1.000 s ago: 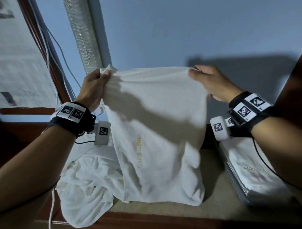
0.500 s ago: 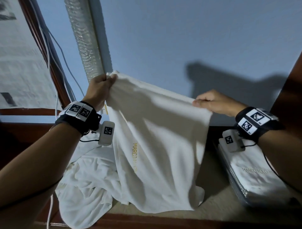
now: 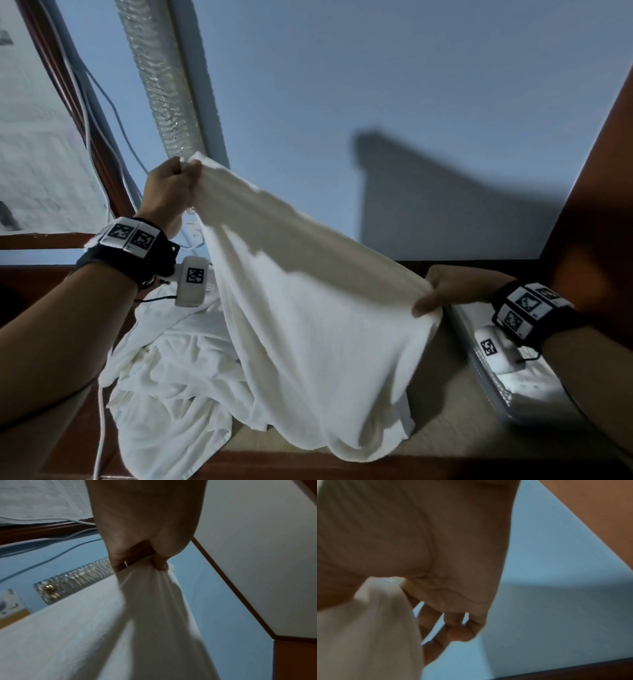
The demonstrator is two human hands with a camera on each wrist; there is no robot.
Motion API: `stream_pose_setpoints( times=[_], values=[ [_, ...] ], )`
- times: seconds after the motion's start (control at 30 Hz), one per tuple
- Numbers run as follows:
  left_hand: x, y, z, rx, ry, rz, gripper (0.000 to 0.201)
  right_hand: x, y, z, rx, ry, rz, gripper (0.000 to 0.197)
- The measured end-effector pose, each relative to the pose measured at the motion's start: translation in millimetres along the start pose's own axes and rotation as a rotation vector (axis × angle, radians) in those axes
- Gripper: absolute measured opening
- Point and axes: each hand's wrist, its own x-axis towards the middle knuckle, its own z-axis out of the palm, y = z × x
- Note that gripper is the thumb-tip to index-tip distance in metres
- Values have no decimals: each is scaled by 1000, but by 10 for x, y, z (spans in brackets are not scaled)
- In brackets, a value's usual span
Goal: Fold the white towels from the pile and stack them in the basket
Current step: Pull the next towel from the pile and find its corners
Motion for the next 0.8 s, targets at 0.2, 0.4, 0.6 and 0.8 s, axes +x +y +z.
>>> stream_pose_setpoints(
  times=[0.2,0.4,0.6,0.8],
  values=[
    [-5,-321,-211,-21,75,-53,30,-124,134,-35,941,353,-271,41],
    [-182,-122,-137,-76,13,-43,27,-61,389,65,-249,-57,143,25],
    [-764,393,403,111,-513,170,31,138,-357,183,-308,118,-115,24],
    [-1200,811,802,198,-756,407,17,51,-1717,197,395,546,-619,28]
  ],
)
